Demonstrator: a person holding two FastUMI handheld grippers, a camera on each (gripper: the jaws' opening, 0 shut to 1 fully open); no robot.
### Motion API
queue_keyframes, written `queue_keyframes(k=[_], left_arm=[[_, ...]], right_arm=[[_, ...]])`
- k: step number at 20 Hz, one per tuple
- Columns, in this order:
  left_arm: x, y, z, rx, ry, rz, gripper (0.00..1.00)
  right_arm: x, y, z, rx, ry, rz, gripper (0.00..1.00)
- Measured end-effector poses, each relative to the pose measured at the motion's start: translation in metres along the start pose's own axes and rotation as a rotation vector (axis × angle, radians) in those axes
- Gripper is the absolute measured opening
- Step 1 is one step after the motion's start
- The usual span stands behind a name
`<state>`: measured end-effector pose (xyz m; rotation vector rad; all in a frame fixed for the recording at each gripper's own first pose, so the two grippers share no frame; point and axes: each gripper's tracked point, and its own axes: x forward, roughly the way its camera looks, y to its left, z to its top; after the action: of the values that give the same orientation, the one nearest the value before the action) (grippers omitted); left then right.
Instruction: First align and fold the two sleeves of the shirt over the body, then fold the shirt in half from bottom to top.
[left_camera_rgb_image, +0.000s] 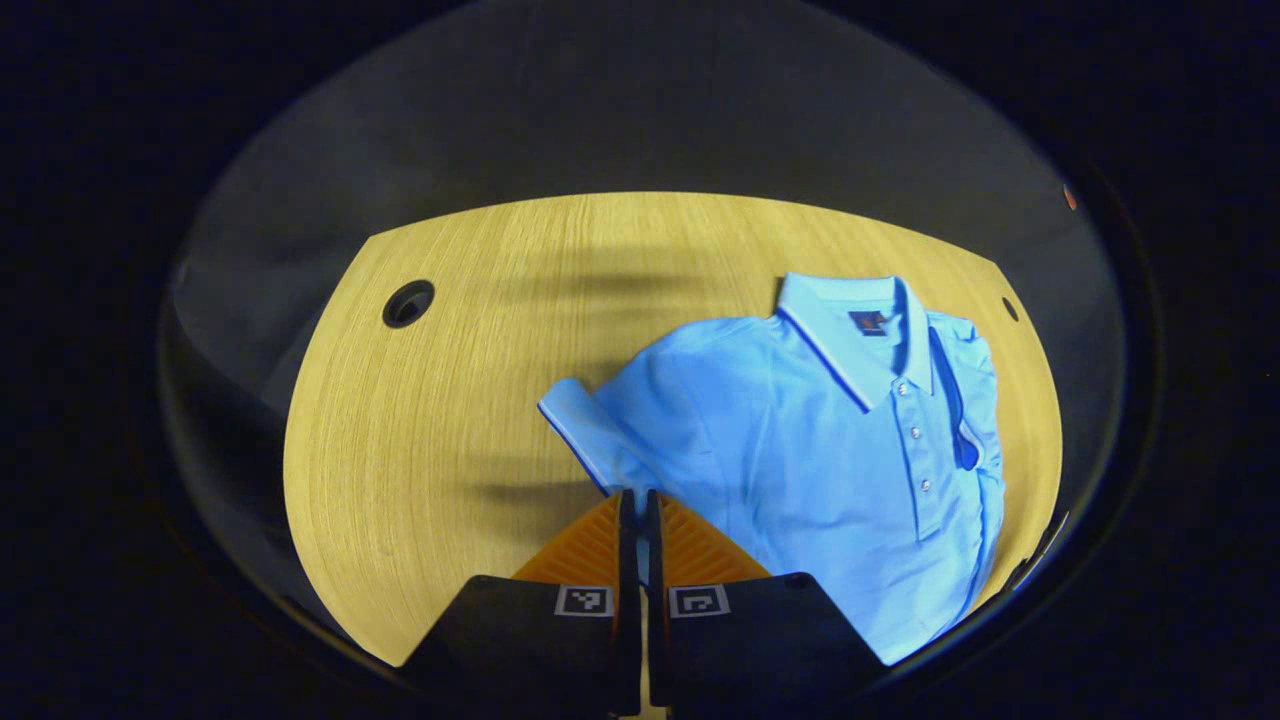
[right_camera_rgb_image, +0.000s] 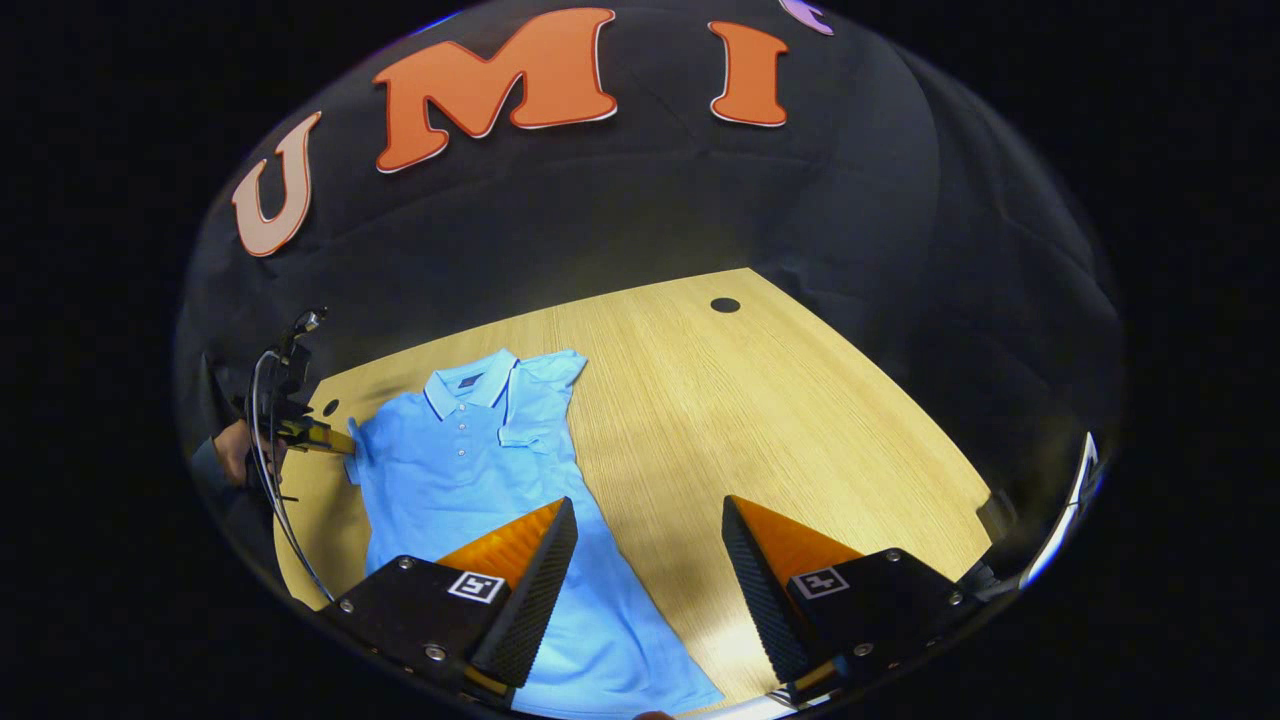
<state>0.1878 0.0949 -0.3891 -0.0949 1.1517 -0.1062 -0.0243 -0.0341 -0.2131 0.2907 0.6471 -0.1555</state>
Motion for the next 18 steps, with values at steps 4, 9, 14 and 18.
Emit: queue_keyframes(k=[4,9,14,18], left_arm=[[-0.012,-0.032,0.02,0.072,-0.053,-0.04,0.07],[-0.012,-0.079,0.034,0.167,-0.072,-0.094,0.07],[-0.009,-0.132,0.03,0.199,-0.061,-0.195,0.08],[-0.019,-0.17,0.025,0.209,-0.056,-0.294,0.12]], right_arm=[[-0.007,-0.014,-0.009,0.004,0.012,-0.016,0.89],[-0.01,-0.025,-0.027,0.038,0.047,-0.041,0.89],[-0.014,-0.027,-0.038,0.068,0.065,-0.034,0.89],[-0.016,-0.027,-0.038,0.059,0.063,-0.012,0.89]])
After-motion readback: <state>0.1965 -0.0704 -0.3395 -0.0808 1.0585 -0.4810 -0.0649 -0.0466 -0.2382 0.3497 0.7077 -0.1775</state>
